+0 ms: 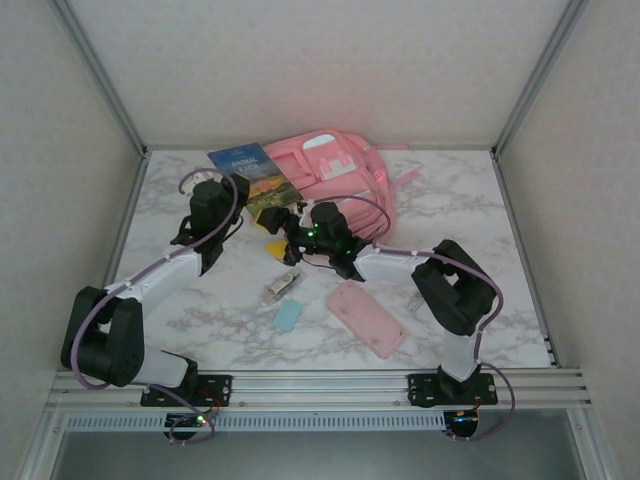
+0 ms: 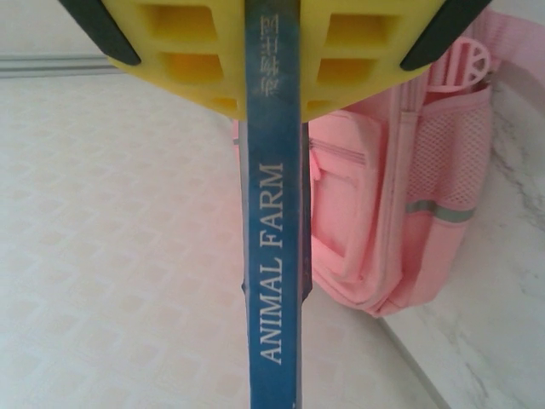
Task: Pack books, pencil case, and school supplies into a backpack
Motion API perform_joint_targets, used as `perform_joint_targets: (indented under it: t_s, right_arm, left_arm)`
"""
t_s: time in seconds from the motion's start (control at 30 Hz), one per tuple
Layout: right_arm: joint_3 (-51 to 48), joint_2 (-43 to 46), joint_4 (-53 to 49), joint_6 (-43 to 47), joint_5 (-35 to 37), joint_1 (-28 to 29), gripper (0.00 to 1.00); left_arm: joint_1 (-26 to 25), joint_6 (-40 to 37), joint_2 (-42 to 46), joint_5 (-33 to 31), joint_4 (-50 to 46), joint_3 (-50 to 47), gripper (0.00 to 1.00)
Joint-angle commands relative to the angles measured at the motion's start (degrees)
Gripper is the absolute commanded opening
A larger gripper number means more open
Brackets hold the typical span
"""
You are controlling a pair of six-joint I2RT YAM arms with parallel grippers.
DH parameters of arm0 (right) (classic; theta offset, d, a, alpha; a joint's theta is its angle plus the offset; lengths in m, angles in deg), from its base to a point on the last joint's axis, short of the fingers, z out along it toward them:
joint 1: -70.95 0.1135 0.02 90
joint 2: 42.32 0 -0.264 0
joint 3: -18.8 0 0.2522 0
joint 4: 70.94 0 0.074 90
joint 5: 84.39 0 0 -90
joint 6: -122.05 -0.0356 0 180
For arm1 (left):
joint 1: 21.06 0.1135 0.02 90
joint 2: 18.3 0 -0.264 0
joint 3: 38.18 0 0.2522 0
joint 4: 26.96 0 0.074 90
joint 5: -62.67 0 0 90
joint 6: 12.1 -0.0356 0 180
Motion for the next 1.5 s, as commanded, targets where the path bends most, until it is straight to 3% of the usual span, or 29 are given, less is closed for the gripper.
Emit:
perform_joint_targets:
  t_s: [0.0, 0.13, 0.33, 0.37, 0.6, 0.63, 0.67, 0.7, 0.73, 0.77, 0.97, 1.1, 1.23, 1.47]
  right_arm:
    - [0.76, -1.11, 11.5, -4.43, 7.5, -0.28, 0.99]
    - [-0.42, -1.49, 14.93, -4.39, 11.81, -0.2, 0.96]
    - [-0.56, -1.94, 15.35, -4.03, 12.78, -0.33, 0.87]
    - [-0.77, -2.22, 15.96, -3.96, 13.18, -0.32, 0.79]
    - [-2.51, -2.18, 16.41, -3.89, 14.61, -1.79, 0.0]
    - [-2.9, -1.59, 15.79, -3.57, 14.7, -2.09, 0.0]
    - [-3.18, -1.07, 15.19, -3.29, 14.69, -2.26, 0.0]
    - [-3.89, -0.26, 14.81, -2.64, 14.66, -2.7, 0.0]
    - [-4.69, 0.72, 14.49, -1.95, 14.66, -3.21, 0.0]
    - [-5.49, 1.6, 13.96, -1.32, 14.52, -3.96, 0.0]
    - [-10.63, 11.45, 2.43, 7.62, 7.81, -12.54, 0.0]
    - [-12.73, 21.08, -14.56, 18.1, 4.26, -18.96, 0.0]
    - [-12.25, 30.96, -36.32, 30.44, 6.85, -24.04, 0.0]
    - [-14.3, 42.97, -54.52, 41.36, 8.32, -35.45, 0.0]
  left_arm:
    - [-1.67, 3.52, 2.53, -4.65, 6.45, -1.56, 0.0]
    - [-3.7, 4.24, 3.56, -5.99, 5.72, -2.81, 0.0]
    - [-4.53, 5.55, 3.65, -6.26, 5.02, -3.68, 0.0]
    - [-4.53, 5.73, 3.73, -6.09, 5.24, -3.78, 0.0]
    - [-5.21, 4.47, 5.36, -5.28, 2.11, -3.49, 0.02]
    - [-5.3, 4.15, 5.41, -5.11, 1.88, -3.52, 0.08]
    - [-5.34, 3.76, 5.48, -4.8, 1.79, -3.52, 0.24]
    - [-5.33, 3.35, 5.49, -4.38, 1.58, -3.45, 0.59]
    - [-5.42, 2.7, 5.56, -3.68, 0.82, -3.09, 0.84]
    - [-5.42, 1.47, 5.79, -3.14, -0.34, -2.62, 0.97]
    - [-5.3, -13.06, 7.27, 1.62, -9.27, 1.68, 1.0]
    - [-5.59, -22.46, 2.93, 7.77, -17.95, 9.05, 1.0]
    - [-7.55, -30.82, -6.03, 13.58, -27.49, 19.59, 0.97]
    - [-16.59, -47.04, -20.89, 9.03, -43.03, 35.67, 0.87]
